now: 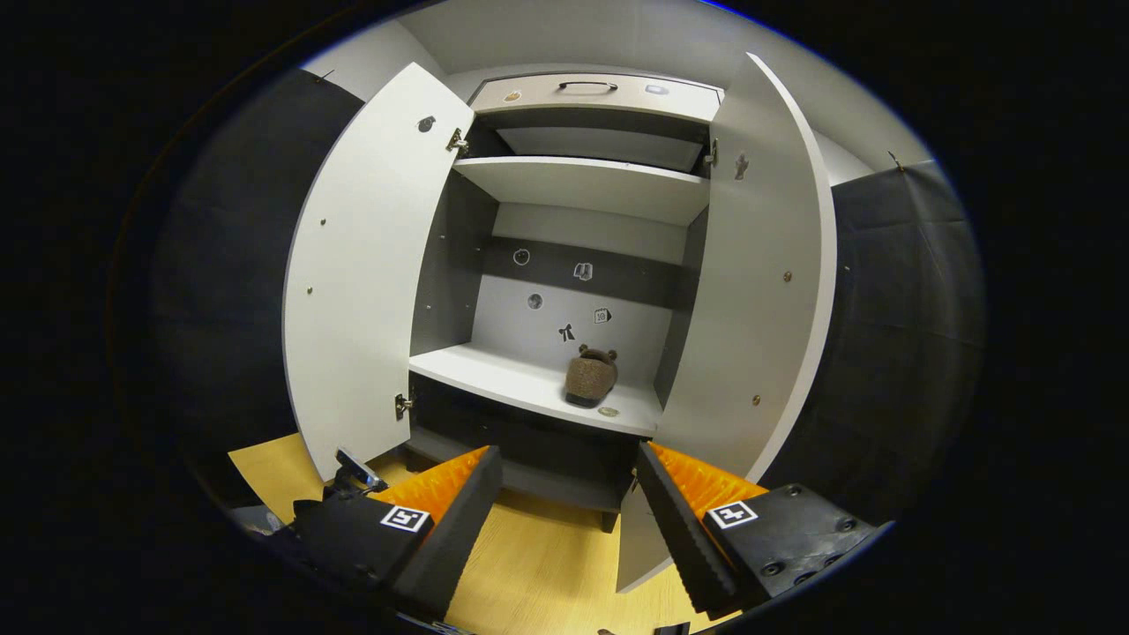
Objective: Grab one shoe with the right hand and put it into the shoe cabinet, grab the other shoe with the left hand and put it into the shoe cabinet; then close the right door with the right hand and the left door with the left hand.
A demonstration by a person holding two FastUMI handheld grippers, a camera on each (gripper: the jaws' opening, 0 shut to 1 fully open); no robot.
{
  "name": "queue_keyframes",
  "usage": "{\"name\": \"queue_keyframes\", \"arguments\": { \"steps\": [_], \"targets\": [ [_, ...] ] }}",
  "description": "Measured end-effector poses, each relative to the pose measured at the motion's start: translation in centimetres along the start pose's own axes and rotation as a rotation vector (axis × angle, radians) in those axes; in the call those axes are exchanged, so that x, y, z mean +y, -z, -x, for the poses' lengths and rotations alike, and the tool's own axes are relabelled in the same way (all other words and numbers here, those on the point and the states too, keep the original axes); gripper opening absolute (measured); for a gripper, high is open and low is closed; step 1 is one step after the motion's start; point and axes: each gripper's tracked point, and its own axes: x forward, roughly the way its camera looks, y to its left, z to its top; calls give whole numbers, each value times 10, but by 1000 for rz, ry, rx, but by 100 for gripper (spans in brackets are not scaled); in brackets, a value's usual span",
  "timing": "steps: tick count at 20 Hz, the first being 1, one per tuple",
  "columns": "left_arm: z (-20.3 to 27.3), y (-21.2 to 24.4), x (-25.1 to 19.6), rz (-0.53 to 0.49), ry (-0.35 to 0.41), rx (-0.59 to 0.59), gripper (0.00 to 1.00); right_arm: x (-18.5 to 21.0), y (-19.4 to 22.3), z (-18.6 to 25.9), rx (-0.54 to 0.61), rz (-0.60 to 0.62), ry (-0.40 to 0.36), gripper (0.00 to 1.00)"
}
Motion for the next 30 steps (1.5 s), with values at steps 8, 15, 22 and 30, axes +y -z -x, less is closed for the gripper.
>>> {"name": "queue_keyframes", "arguments": {
  "steps": [8, 15, 22, 30],
  "targets": [
    [2, -4, 7, 2, -35, 19, 5, -2, 8, -14, 19, -16, -18, 98],
    [72, -70, -6, 5, -32, -87, 5, 12, 2, -19, -4, -23, -83, 98],
    [170, -195, -13, -27, -65, -235, 5, 14, -11, -21, -50, -116, -118, 98],
    [153, -363, -15, 36, -87, -381, 5, -1, -11, -20, -63, -202, -85, 98]
  ]
}}
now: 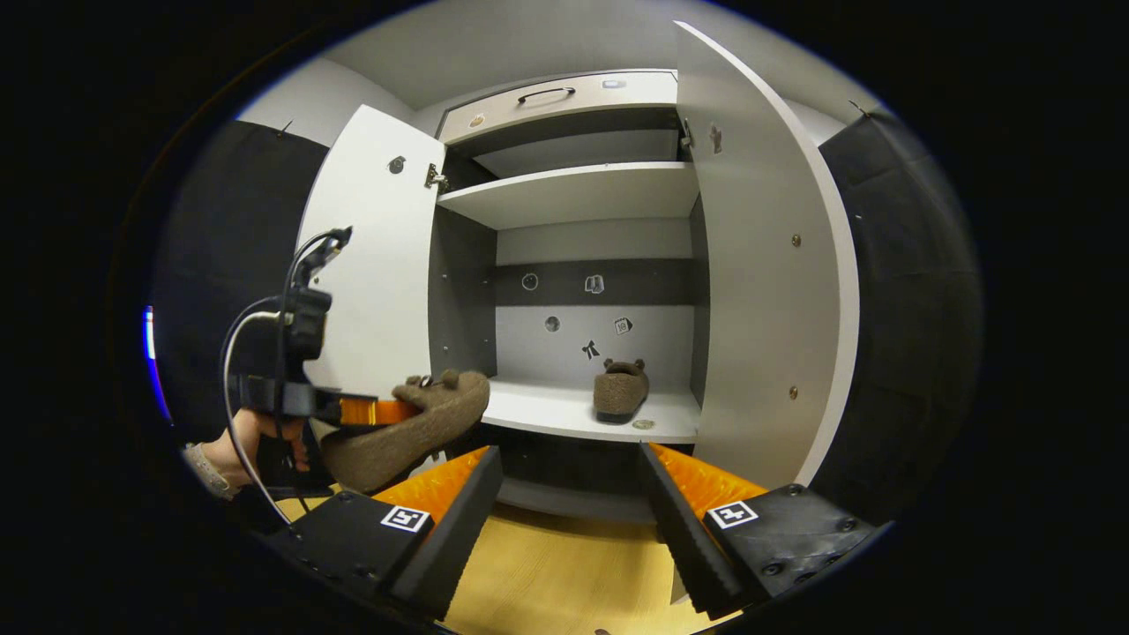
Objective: Grab one shoe with the right hand and put it into the shoe cabinet, grab the other shoe with the left hand and put it into the shoe cabinet; then close the right door with the right hand and the left door with the left hand.
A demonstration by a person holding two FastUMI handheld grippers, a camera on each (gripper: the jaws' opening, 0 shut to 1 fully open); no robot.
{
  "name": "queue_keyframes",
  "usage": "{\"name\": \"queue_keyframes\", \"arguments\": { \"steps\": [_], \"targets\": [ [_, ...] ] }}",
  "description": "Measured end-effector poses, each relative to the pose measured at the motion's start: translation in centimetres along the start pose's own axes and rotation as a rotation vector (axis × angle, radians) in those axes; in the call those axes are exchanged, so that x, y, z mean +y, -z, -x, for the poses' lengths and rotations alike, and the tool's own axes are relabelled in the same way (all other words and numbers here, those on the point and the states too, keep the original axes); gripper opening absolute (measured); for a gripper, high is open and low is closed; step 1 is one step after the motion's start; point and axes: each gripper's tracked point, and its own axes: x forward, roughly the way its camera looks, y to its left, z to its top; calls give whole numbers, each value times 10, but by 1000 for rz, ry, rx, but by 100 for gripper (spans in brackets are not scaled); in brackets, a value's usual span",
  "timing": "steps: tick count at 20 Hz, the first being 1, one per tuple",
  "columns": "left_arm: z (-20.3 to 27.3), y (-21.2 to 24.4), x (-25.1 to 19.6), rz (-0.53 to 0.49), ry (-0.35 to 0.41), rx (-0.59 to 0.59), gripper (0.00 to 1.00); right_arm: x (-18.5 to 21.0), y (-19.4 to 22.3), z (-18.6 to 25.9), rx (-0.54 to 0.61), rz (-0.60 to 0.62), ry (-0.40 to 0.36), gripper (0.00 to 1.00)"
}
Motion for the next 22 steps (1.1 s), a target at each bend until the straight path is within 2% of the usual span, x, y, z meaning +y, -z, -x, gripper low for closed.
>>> {"name": "queue_keyframes", "arguments": {
  "steps": [3, 5, 8, 11, 17, 22],
  "targets": [
    [-44, -39, -10, -54, 7, -33, 5, -2, -4, 3, -9, 9, 4, 98],
    [-74, -62, -16, -45, 16, -57, 5, -3, -8, 2, -16, 13, 1, 98],
    [-122, -93, -16, -47, -9, -82, 5, -6, -4, 0, -8, 14, -7, 98],
    [-170, -105, -16, -34, -19, -71, 5, -14, 0, -2, 10, 29, -1, 98],
    [-256, -86, -3, -25, -90, 19, 5, -26, 1, -6, 30, 58, -6, 98],
    [-287, -60, -1, -72, -118, 95, 6, -28, 1, -10, 38, 33, -29, 98]
  ]
}}
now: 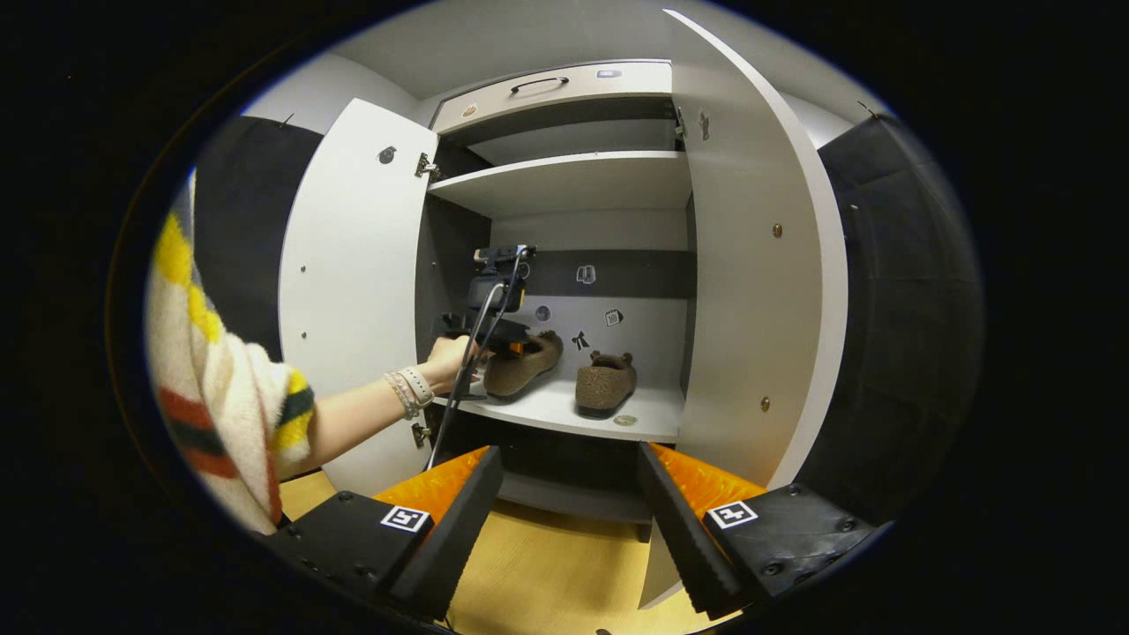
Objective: Grab one shoe with the right hand and put it into the shoe cabinet, grab the other shoe with the left hand and put it into the shoe cabinet; then close the right door with the right hand and the left door with the left hand.
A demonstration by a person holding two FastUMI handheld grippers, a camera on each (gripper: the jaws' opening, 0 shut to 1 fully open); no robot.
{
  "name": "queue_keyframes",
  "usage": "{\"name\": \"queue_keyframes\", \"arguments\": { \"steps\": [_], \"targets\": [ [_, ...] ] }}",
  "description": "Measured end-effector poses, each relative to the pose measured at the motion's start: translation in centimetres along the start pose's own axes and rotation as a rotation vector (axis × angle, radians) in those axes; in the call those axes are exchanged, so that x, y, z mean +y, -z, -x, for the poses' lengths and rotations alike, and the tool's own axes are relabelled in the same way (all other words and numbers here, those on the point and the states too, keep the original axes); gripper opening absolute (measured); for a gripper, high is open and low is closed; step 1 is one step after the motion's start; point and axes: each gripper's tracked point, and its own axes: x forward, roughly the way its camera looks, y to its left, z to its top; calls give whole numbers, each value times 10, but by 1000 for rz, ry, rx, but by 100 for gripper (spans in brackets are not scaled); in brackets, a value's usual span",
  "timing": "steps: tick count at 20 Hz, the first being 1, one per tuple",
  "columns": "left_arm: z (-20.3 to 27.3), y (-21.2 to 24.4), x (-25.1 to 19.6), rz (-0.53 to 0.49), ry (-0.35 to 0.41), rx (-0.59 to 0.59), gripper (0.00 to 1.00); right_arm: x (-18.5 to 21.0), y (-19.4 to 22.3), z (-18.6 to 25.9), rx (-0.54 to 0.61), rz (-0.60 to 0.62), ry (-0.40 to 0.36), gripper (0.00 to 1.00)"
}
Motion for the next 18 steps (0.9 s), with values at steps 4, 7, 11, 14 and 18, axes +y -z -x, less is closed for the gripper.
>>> {"name": "queue_keyframes", "arguments": {
  "steps": [4, 7, 11, 14, 18],
  "targets": [
    [-6, 7, -8, 4, 42, 25, 20, -5, -3, -1, -10, 23, 3, 98],
    [-4, 2, 0, -13, 10, 11, 39, -8, -5, -1, -14, 6, 1, 98],
    [19, -3, 8, -48, 7, -10, 98, -4, -9, -2, -23, -4, -18, 98],
    [60, -27, 15, -53, 14, -123, 97, 8, -14, -4, -41, -3, -55, 98],
    [143, -46, 7, -33, 95, -216, 97, 26, -25, -4, -64, -5, -99, 98]
  ]
}}
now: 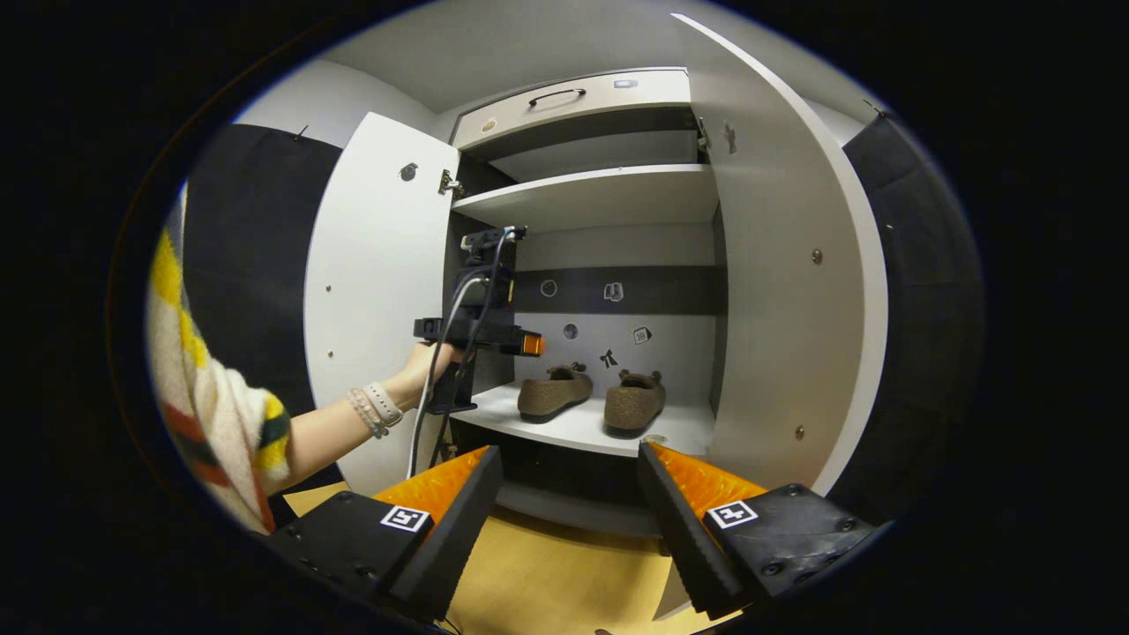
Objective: Grab one shoe with the right hand and put it into the shoe cabinet, grab the other shoe with the left hand and put it into the shoe cabinet; then close the right door with the right hand and the left door with the left hand.
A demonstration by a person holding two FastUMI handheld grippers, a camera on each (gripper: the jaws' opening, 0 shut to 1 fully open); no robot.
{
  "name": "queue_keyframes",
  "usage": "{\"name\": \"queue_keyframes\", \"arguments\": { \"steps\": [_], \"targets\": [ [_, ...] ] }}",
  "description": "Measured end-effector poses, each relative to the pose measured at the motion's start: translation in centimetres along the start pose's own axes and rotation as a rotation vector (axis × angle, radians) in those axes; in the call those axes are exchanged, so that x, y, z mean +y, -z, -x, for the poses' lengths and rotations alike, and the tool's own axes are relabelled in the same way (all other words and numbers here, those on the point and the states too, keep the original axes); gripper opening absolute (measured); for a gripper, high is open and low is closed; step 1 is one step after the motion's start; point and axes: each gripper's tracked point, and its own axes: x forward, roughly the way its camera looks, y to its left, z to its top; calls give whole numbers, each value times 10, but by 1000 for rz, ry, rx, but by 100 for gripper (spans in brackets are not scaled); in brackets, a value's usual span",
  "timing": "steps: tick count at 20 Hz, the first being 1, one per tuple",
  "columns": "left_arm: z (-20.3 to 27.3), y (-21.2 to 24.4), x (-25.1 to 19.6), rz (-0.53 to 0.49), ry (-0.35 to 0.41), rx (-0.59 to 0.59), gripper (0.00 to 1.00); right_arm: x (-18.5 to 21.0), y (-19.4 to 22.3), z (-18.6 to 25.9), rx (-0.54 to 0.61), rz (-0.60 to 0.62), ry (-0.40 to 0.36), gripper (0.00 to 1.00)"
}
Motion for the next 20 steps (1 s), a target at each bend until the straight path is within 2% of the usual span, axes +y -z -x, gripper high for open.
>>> {"name": "queue_keyframes", "arguments": {
  "steps": [5, 8, 9, 10, 12, 16, 17, 20],
  "targets": [
    [136, -12, -20, -71, 96, -104, 97, 3, -44, 15, -100, 31, 24, 98],
    [211, 8, -30, -20, 187, -82, 99, -3, -72, 33, -161, 5, 66, 98],
    [232, 13, -35, 11, 235, -85, 99, -8, -81, 42, -181, 7, 88, 94],
    [255, 17, -42, 36, 285, -89, 97, -14, -87, 52, -197, 10, 114, 98],
    [294, 20, -40, 61, 333, -115, 97, -31, -94, 71, -214, 19, 179, 98],
    [348, 6, -36, 66, 356, -214, 96, -101, -83, 106, -161, 85, 375, 98],
    [358, -2, -31, 79, 342, -254, 96, -117, -80, 112, -149, 89, 408, 98],
    [376, -18, -23, 116, 330, -330, 96, -156, -76, 117, -126, 117, 443, 98]
  ]
}}
